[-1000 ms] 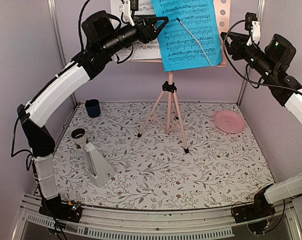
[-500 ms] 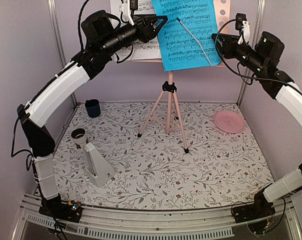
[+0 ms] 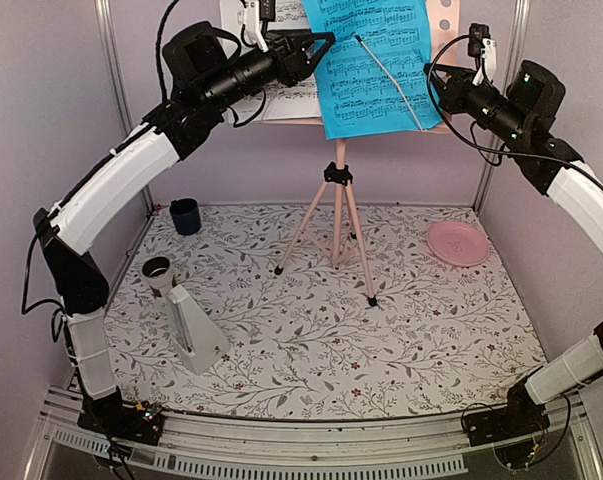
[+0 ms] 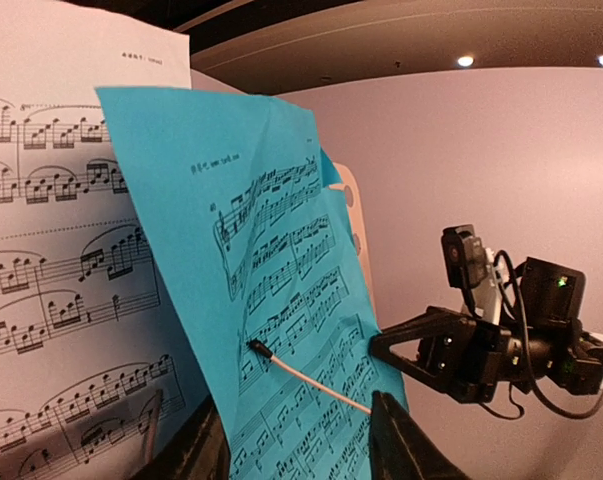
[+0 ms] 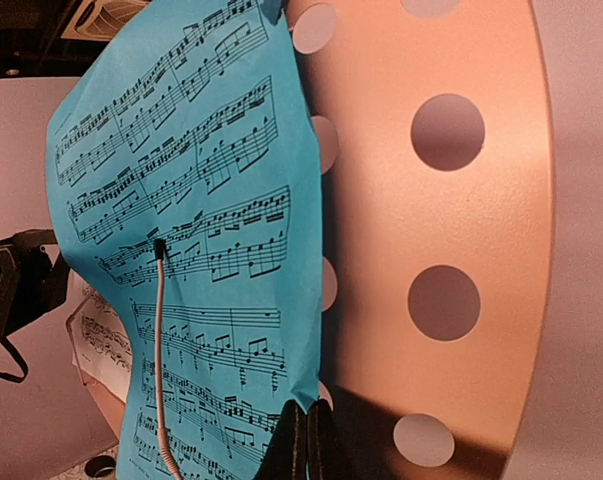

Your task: Set up the instrument practice props

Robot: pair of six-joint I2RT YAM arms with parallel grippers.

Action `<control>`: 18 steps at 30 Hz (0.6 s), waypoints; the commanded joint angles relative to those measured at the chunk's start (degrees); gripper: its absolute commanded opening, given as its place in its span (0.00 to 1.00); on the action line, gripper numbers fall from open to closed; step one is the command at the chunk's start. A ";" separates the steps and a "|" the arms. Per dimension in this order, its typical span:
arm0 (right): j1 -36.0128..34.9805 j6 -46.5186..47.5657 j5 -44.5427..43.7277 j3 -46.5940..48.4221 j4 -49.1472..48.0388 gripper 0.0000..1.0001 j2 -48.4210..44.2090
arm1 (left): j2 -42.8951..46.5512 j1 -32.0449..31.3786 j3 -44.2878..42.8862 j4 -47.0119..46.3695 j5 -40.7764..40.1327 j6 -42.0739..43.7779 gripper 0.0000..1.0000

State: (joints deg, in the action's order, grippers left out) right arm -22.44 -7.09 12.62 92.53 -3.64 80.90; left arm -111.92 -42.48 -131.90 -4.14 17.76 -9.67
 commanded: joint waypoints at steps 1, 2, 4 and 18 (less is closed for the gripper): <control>0.20 -0.06 -1.33 -2.06 -3.03 0.00 -2.42 | 2.40 0.03 4.14 -1.40 -0.17 -0.69 0.51; 0.20 0.05 -1.72 -2.46 -3.38 0.00 -2.80 | 2.93 0.03 4.92 -1.59 -0.38 -0.89 0.54; 0.20 0.14 -2.65 -3.41 -3.92 0.00 -3.47 | 3.97 0.03 6.80 -2.16 -0.87 -1.15 0.57; 0.27 -0.98 -10.93 -11.77 -10.29 0.00 -8.09 | 4.87 -0.04 10.25 -3.07 -1.41 -1.60 0.59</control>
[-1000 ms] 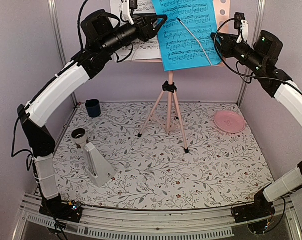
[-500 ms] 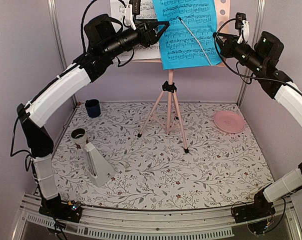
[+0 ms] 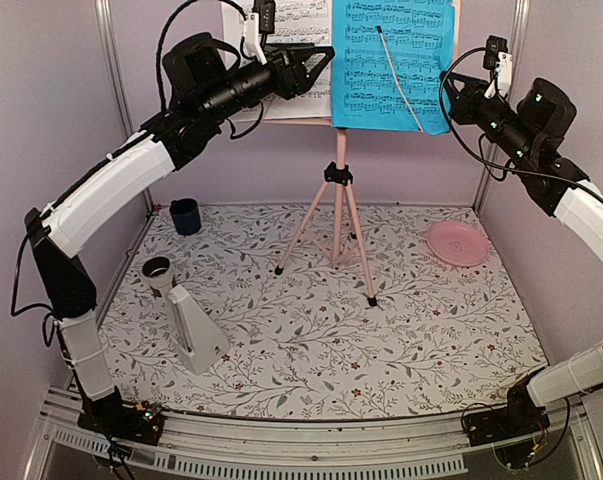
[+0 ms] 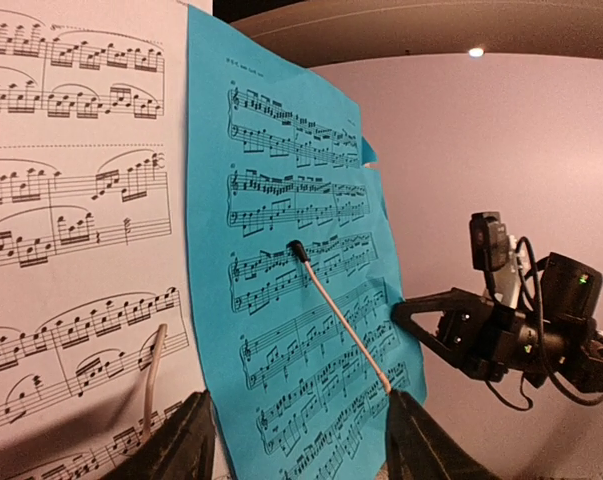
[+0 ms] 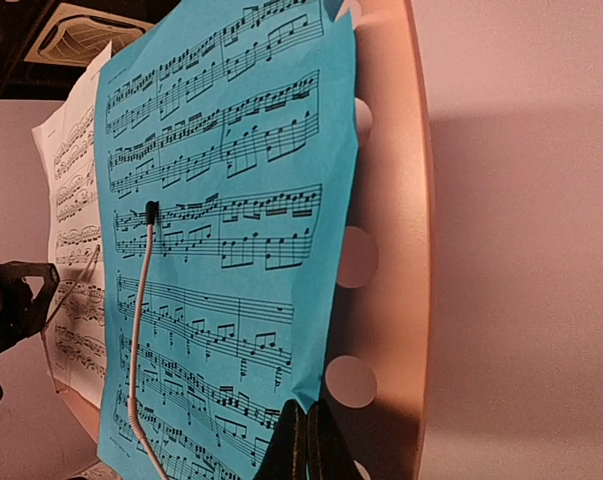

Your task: Set up the instrument practice props

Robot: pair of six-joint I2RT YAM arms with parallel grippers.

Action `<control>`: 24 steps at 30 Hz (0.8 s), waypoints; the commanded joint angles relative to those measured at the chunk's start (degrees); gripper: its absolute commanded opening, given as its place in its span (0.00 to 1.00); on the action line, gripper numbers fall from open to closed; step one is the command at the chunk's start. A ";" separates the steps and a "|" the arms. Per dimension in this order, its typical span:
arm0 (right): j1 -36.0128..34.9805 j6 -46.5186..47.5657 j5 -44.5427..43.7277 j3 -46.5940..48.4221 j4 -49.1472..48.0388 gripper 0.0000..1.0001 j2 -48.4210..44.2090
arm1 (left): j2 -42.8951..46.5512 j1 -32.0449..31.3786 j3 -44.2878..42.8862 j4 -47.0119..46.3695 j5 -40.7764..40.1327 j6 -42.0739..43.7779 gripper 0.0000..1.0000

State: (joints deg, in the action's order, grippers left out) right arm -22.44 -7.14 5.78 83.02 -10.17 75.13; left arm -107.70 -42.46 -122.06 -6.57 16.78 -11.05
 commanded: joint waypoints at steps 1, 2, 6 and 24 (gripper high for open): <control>0.24 -0.95 -4.53 -2.53 -4.06 0.00 -2.48 | 0.65 -0.08 0.34 -0.64 -0.42 -0.05 0.59; 0.25 -0.95 -4.88 -2.81 -4.36 0.00 -2.50 | 0.69 -0.08 0.33 -0.60 -0.43 0.08 0.59; 0.37 -0.47 -7.01 -2.95 -4.83 0.00 -2.62 | 1.12 0.00 0.56 -0.25 -0.47 0.15 0.59; 0.52 2.61 -4.64 -2.15 -3.50 0.72 -5.15 | 15.71 -0.25 21.41 1.08 -3.68 2.79 0.89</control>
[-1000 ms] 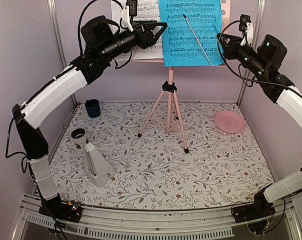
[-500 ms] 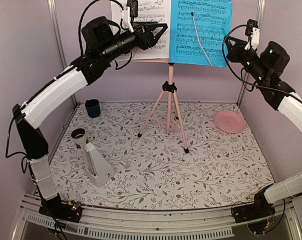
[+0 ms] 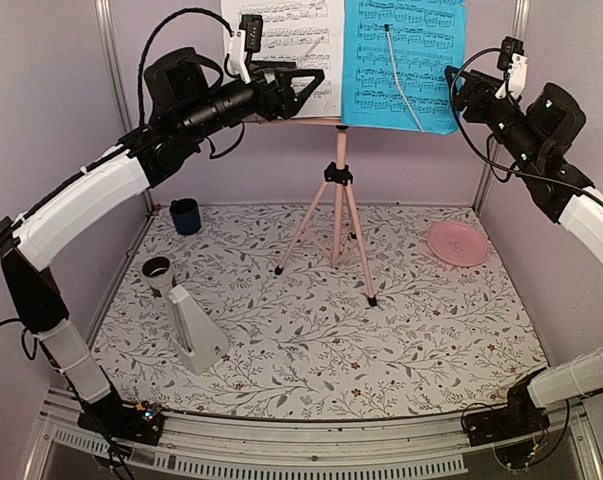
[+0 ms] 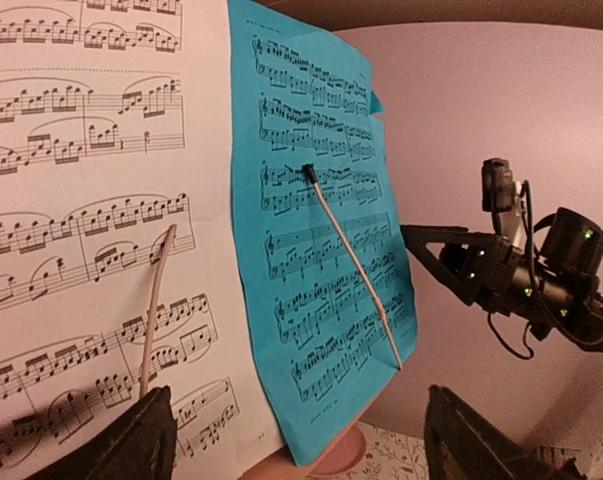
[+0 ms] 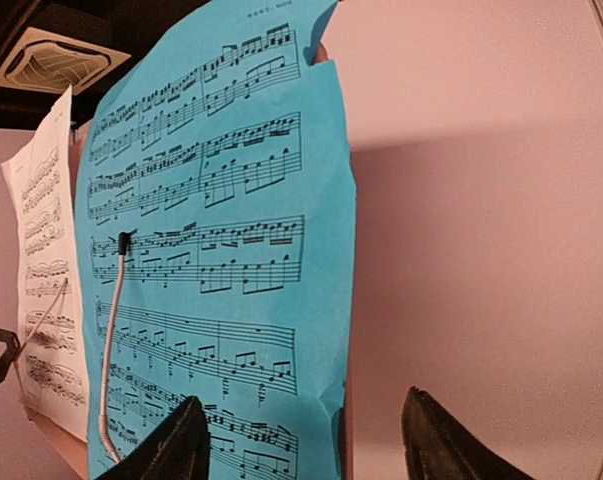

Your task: Set up the instrument practice props

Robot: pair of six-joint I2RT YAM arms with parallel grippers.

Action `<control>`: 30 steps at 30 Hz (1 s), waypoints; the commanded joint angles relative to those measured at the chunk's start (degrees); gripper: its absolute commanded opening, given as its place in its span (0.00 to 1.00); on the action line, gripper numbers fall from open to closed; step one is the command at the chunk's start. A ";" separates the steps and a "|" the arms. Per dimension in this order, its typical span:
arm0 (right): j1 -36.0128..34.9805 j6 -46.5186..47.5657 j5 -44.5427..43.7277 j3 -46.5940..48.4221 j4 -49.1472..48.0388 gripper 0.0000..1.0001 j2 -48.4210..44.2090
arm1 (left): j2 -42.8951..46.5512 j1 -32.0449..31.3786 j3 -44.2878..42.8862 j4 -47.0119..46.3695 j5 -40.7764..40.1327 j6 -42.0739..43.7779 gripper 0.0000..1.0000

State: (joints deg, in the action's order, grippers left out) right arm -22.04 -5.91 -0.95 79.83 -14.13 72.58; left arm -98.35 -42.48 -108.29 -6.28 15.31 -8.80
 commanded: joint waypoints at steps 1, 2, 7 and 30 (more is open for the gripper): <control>0.15 1.62 3.02 1.03 1.09 0.77 -3.06 | 8.32 -0.17 10.06 1.02 -2.72 0.49 0.91; 0.16 1.96 3.88 0.93 1.77 0.81 -3.67 | 10.08 -0.10 12.31 1.76 -3.16 0.34 0.93; 0.11 1.55 8.72 -0.55 6.28 0.99 -6.68 | 19.50 2.57 25.82 4.33 -4.81 -4.10 0.99; -2.69 -8.23 25.94 -32.35 8.51 0.99 -14.23 | 38.79 16.46 47.13 36.14 -9.04 -10.52 0.99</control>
State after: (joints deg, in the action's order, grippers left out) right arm -22.35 -9.67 20.14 52.45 -0.16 57.58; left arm -61.93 -26.83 -61.36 21.12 7.22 -19.66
